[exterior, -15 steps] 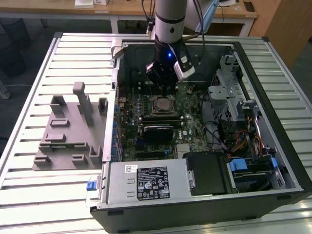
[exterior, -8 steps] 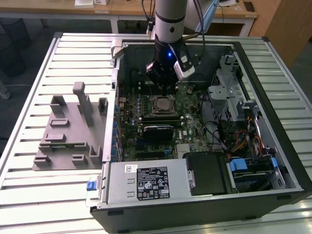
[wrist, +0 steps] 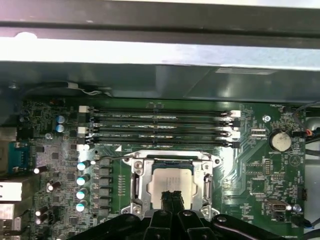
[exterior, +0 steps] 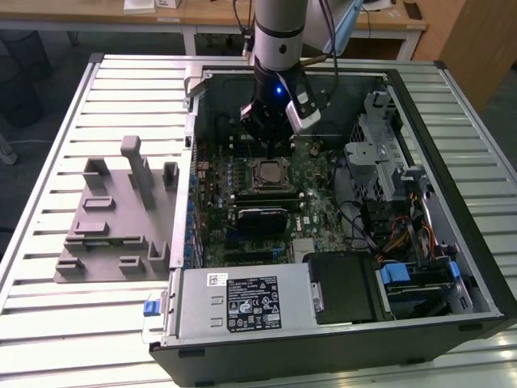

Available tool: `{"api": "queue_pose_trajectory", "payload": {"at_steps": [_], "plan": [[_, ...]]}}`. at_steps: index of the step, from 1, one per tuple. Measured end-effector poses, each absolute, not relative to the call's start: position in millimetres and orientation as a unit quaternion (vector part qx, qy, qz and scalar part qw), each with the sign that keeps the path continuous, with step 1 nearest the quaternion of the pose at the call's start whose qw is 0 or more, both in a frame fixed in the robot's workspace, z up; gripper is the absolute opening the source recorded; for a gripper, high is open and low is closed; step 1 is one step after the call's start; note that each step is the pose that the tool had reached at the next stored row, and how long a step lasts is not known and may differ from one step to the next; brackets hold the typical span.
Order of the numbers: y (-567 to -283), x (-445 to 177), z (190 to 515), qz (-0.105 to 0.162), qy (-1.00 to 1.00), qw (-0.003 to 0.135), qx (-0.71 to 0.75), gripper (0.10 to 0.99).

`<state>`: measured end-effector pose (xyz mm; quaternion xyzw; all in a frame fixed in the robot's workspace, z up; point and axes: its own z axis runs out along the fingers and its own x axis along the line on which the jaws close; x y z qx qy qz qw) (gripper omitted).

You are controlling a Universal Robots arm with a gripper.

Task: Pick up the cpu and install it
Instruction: 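Install the first cpu locking lever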

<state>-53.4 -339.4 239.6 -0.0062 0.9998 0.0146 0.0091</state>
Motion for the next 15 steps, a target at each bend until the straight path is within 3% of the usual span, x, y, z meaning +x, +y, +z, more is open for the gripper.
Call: {"api": "queue_pose_trajectory", "payload": {"at_steps": [15], "plan": [[-339.3,-92.6,239.5,0.015,1.0,0.01,-0.006,0.106]]}}
